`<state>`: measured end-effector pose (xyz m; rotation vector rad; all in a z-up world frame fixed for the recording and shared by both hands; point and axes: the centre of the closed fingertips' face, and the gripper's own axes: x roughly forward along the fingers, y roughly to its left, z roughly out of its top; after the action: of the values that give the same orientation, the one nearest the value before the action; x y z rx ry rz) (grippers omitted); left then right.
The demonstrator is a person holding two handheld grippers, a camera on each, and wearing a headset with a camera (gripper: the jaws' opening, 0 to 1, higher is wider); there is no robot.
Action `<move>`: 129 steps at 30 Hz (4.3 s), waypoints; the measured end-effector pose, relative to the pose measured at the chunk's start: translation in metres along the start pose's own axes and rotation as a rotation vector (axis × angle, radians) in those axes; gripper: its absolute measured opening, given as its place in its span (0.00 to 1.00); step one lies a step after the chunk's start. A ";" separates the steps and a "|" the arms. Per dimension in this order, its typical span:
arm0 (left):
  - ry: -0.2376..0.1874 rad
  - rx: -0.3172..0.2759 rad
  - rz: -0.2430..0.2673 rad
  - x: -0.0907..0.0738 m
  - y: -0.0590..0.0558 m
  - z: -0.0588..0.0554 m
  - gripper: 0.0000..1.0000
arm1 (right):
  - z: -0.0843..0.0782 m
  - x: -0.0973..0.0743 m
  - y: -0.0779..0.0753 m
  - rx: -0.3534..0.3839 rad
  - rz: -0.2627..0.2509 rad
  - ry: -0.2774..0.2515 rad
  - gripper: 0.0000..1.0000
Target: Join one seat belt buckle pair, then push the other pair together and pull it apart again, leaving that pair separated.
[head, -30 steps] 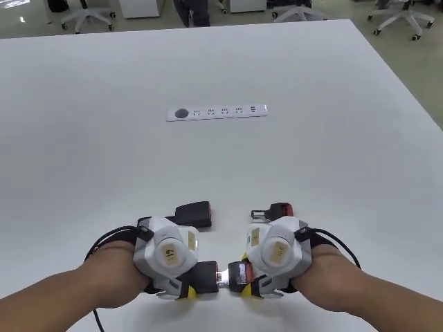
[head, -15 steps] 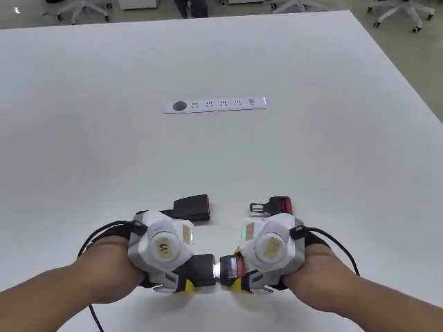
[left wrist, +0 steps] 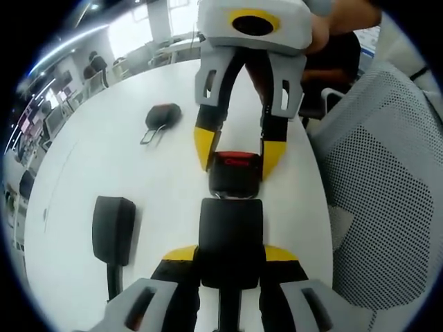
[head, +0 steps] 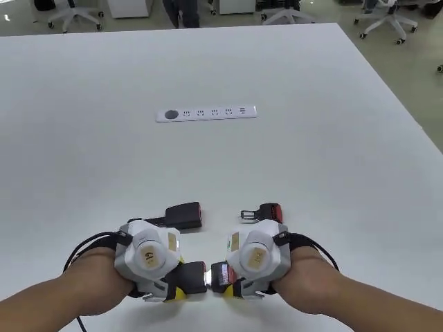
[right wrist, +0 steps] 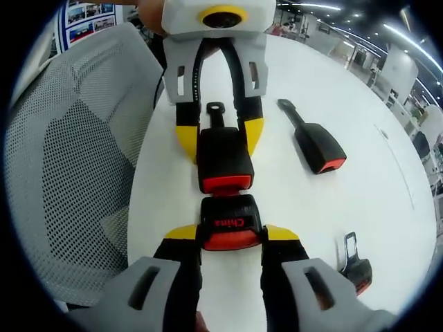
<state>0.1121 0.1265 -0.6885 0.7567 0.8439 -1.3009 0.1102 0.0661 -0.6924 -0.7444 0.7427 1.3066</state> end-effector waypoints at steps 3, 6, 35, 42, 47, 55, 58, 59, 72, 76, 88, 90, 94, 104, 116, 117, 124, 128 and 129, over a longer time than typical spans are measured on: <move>0.004 0.001 -0.001 0.001 0.000 0.000 0.33 | 0.001 -0.001 0.001 -0.001 0.001 0.001 0.31; 0.005 -0.001 -0.003 0.000 -0.001 0.001 0.33 | 0.000 0.000 0.000 -0.001 0.006 0.007 0.31; 0.051 -0.030 -0.001 0.003 -0.001 -0.005 0.34 | -0.001 -0.001 0.001 0.004 0.002 0.032 0.32; 0.099 -0.033 0.008 0.003 -0.004 -0.004 0.34 | -0.001 -0.001 0.003 0.030 0.004 0.043 0.33; 0.100 -0.077 0.012 0.002 -0.002 -0.006 0.36 | -0.001 -0.002 0.001 0.031 -0.003 0.043 0.34; 0.020 -0.178 0.070 -0.015 -0.007 -0.003 0.48 | 0.011 -0.019 -0.005 0.055 -0.056 -0.019 0.43; -0.051 -0.259 0.103 -0.027 -0.004 0.006 0.52 | 0.026 -0.041 0.003 0.134 -0.072 -0.100 0.42; -0.060 -0.255 0.111 -0.030 -0.002 0.007 0.53 | 0.022 -0.037 -0.003 0.139 -0.089 -0.114 0.44; -0.126 -0.425 0.226 -0.053 0.007 -0.010 0.83 | -0.006 -0.066 0.000 0.239 -0.214 -0.140 0.70; -0.128 -0.459 0.260 -0.063 0.006 -0.021 0.94 | -0.019 -0.075 -0.001 0.260 -0.248 -0.113 0.75; -0.138 -0.499 0.303 -0.080 0.004 -0.058 1.00 | -0.032 -0.095 -0.013 0.320 -0.304 -0.121 0.88; -0.146 -0.508 0.303 -0.083 0.003 -0.061 1.00 | -0.032 -0.098 -0.013 0.333 -0.313 -0.131 0.90; -0.161 -0.517 0.320 -0.089 0.003 -0.068 1.00 | -0.039 -0.105 -0.012 0.370 -0.331 -0.138 0.92; -0.145 -0.570 0.350 -0.098 0.000 -0.085 1.00 | -0.056 -0.123 -0.019 0.413 -0.405 -0.168 1.00; -0.112 -0.580 0.342 -0.096 -0.006 -0.090 1.00 | -0.063 -0.133 -0.030 0.438 -0.446 -0.175 1.00; -0.121 -0.578 0.351 -0.097 -0.004 -0.088 1.00 | -0.064 -0.134 -0.031 0.447 -0.448 -0.178 1.00; -0.141 -0.548 0.361 -0.097 -0.001 -0.073 1.00 | -0.067 -0.136 -0.036 0.472 -0.463 -0.174 1.00; -0.161 -0.525 0.391 -0.100 0.004 -0.073 1.00 | -0.063 -0.141 -0.042 0.488 -0.490 -0.196 1.00; -0.164 -0.524 0.393 -0.100 0.004 -0.073 1.00 | -0.063 -0.141 -0.042 0.496 -0.488 -0.196 1.00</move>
<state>0.1022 0.2389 -0.6388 0.3651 0.8066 -0.7322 0.1321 -0.0690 -0.6095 -0.3539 0.6381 0.6976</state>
